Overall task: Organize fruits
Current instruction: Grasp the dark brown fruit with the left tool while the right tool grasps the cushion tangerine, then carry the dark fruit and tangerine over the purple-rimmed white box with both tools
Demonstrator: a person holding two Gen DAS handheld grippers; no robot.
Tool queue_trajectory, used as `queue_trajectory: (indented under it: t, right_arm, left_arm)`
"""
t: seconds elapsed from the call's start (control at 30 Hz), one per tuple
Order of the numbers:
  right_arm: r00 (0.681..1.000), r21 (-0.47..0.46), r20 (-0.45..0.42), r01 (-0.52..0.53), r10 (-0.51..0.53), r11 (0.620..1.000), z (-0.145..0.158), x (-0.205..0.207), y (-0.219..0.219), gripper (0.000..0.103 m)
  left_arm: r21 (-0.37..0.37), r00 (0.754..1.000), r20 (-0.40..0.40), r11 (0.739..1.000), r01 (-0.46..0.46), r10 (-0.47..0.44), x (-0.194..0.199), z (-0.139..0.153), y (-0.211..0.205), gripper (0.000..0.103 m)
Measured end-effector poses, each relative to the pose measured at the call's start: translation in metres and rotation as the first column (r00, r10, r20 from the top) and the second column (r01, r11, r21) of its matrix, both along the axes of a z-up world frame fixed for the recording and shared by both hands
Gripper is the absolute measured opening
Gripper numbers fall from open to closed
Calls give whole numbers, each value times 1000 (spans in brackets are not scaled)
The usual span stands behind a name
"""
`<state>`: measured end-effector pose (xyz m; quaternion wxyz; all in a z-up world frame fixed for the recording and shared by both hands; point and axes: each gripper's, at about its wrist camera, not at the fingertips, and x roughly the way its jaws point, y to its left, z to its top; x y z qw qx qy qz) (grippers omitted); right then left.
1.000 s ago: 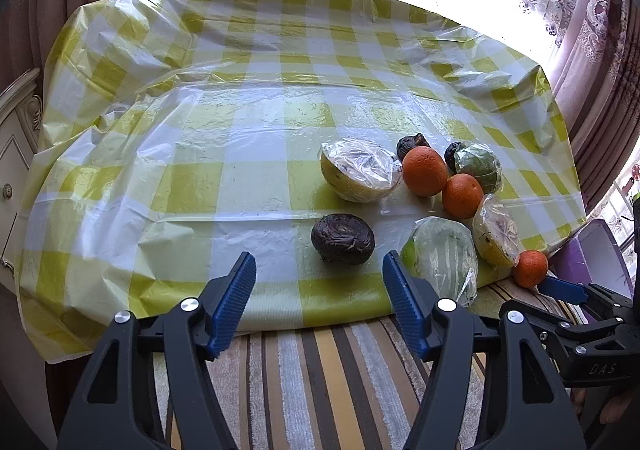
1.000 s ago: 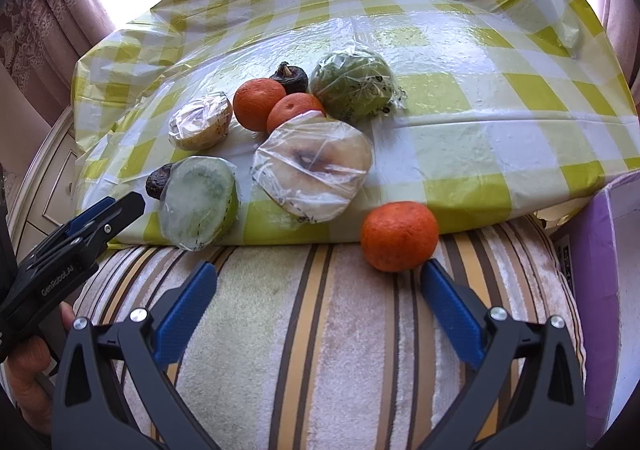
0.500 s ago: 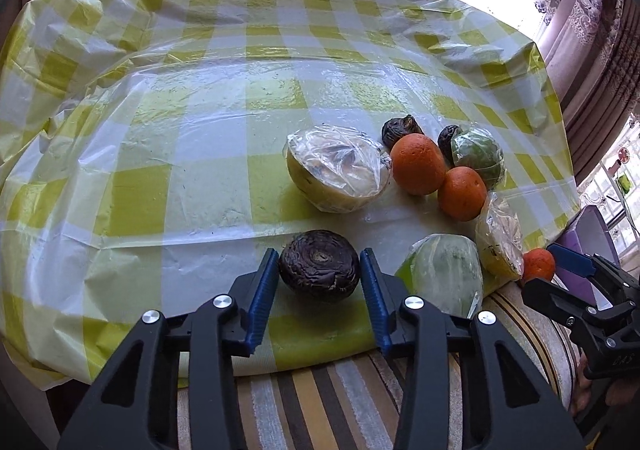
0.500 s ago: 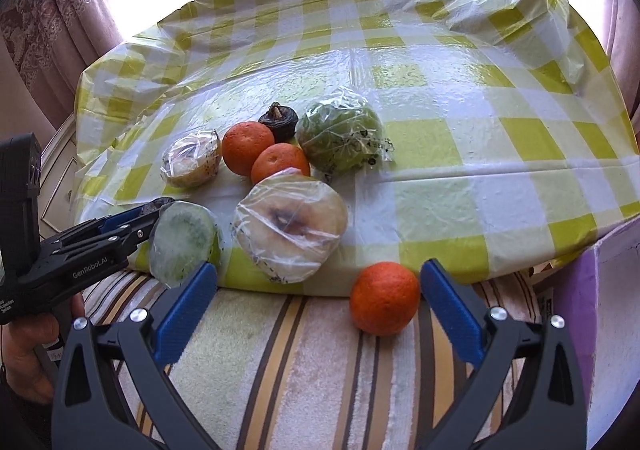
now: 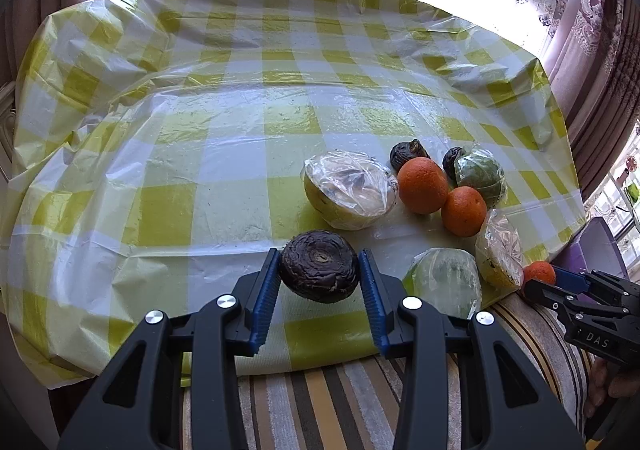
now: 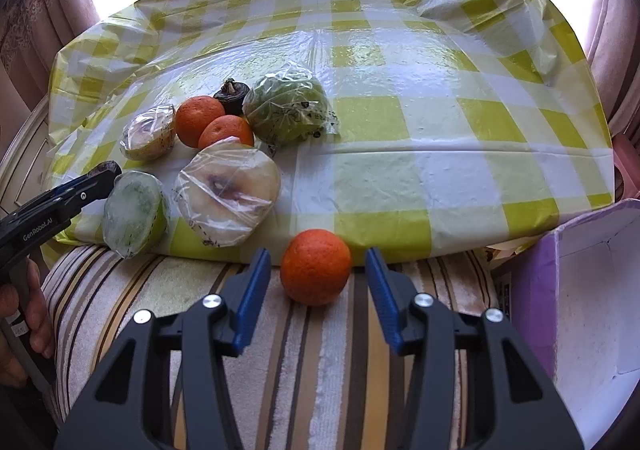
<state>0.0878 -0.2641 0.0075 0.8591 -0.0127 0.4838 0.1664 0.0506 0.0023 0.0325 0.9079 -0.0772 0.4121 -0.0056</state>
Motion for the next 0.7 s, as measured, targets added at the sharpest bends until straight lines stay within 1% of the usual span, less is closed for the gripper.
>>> queue_trajectory:
  t: [0.03, 0.2, 0.33, 0.43, 0.53, 0.6, 0.7]
  right_arm:
    - [1000, -3, 2, -7, 7, 1000, -1, -1, 2, 36]
    - [1000, 32, 7, -9, 9, 999, 0, -4, -4, 34]
    - [999, 57, 38, 3, -5, 998, 11, -9, -16, 34]
    - [998, 77, 61, 28, -33, 997, 22, -10, -34, 34]
    - [994, 99, 74, 77, -84, 992, 31, -10, -62, 34]
    - [988, 106, 83, 122, -131, 987, 36, -9, -87, 34]
    - [973, 100, 96, 202, -211, 974, 38, -8, -126, 34]
  left_arm:
    - [7, 1000, 9, 1000, -6, 6, -1, 3, 0, 38]
    - [29, 999, 48, 999, -16, 15, -6, 17, -5, 38]
    - [43, 996, 82, 999, 16, -19, -9, 30, -22, 38]
    - [51, 992, 101, 996, 70, -74, -9, 39, -45, 38]
    - [54, 983, 109, 989, 141, -146, -5, 43, -75, 38]
    - [55, 973, 112, 979, 195, -201, -3, 46, -100, 38]
    - [47, 948, 118, 956, 291, -295, 0, 49, -142, 38]
